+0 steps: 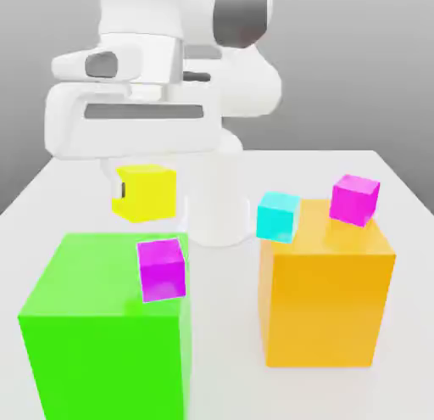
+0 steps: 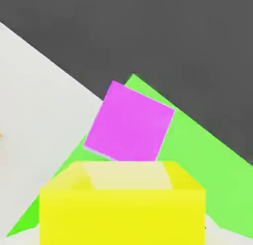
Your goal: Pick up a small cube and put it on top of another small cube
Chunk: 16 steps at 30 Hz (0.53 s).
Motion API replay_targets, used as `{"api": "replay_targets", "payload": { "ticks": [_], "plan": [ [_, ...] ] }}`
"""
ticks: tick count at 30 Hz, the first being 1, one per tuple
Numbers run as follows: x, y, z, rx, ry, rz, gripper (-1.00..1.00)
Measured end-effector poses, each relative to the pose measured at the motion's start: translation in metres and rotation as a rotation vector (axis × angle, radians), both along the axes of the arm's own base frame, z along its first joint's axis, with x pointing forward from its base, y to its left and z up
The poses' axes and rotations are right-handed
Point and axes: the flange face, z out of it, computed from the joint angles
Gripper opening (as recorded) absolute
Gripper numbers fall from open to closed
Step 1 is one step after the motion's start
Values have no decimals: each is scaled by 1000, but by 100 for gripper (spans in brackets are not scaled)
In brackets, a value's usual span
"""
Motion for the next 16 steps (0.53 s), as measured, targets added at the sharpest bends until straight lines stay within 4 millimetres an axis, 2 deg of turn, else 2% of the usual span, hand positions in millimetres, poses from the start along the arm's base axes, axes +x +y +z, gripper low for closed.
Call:
{"api": "replay_targets", "payload": {
  "ticks": [4, 6, 8, 11, 12, 16],
  "plan": [
    [-26, 69, 20, 15, 79, 7, -100],
    [-43, 96, 25, 16, 127, 0, -100],
    [-54, 106, 11, 20, 173, -18, -100],
    [-56, 109, -29, 21, 186, -23, -100],
    [-57, 109, -40, 21, 187, -24, 100],
    [-57, 109, -40, 21, 187, -24, 100]
  ]
}}
